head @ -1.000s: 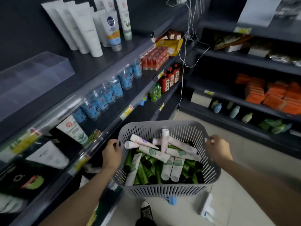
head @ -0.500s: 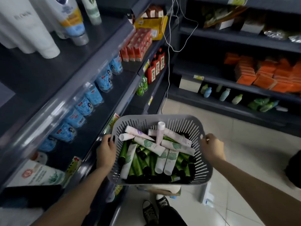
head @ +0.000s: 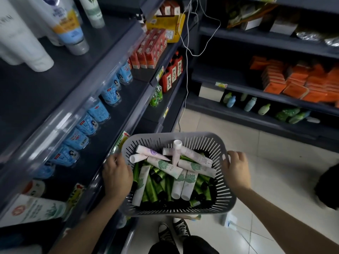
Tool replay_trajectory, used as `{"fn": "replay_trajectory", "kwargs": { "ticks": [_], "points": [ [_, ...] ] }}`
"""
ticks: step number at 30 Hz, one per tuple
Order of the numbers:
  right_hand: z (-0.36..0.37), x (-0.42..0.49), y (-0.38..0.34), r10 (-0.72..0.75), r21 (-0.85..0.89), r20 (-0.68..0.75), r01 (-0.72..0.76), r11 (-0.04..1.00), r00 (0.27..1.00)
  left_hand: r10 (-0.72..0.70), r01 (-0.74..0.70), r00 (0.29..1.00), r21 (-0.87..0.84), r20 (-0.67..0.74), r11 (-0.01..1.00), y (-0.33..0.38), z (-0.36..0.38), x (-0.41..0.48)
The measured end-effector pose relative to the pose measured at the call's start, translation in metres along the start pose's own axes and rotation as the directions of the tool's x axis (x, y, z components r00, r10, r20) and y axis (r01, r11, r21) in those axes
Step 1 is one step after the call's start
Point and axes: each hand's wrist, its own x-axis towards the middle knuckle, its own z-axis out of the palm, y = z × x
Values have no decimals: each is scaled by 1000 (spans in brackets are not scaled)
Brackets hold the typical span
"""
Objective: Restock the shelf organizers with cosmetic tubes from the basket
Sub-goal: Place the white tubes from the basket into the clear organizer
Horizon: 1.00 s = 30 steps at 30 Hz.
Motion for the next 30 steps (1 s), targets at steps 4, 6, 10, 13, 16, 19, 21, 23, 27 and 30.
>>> {"fn": "replay_trajectory", "kwargs": {
  "ticks": [4, 6, 10, 13, 16, 19, 21, 23, 27, 30],
  "points": [
    [-3, -13, -15, -422, -157, -16, 414, 897, 907, 275, -268, 960, -102, 59, 958, 36, -1, -7],
    [1, -25, -30, -410, -82, 162, 426, 901, 898, 330, -277, 919, -244, 214, 929, 56, 9, -11],
    [27, -35, -39, -15, 17, 535, 7, 1000, 845, 218, -18, 871, -415, 440, 910, 80, 43, -22],
    [57, -43, -35, 145, 9, 637, -196, 981, 757, 81, 176, 787, -349, 611, 920, 88, 64, -26],
    [83, -46, -34, 322, 98, 681, -518, 850, 658, 0, 331, 696, -321, 718, 888, 97, 74, -26],
    [97, -43, -38, 435, 148, 672, -685, 713, 599, -22, 421, 659, -345, 752, 839, 103, 86, -28],
    [100, -43, -39, 457, 161, 704, -749, 642, 543, -26, 456, 632, -344, 774, 821, 103, 86, -28],
    [96, -40, -38, 428, 145, 797, -823, 549, 427, -35, 547, 552, -330, 833, 770, 101, 84, -24],
    [68, -34, -42, 257, 95, 938, -885, 455, 233, -20, 712, 396, -293, 918, 638, 83, 57, -23],
    [56, -28, -48, 155, 37, 980, -883, 467, 123, -4, 709, 327, -243, 945, 663, 76, 46, -19]
  ]
}}
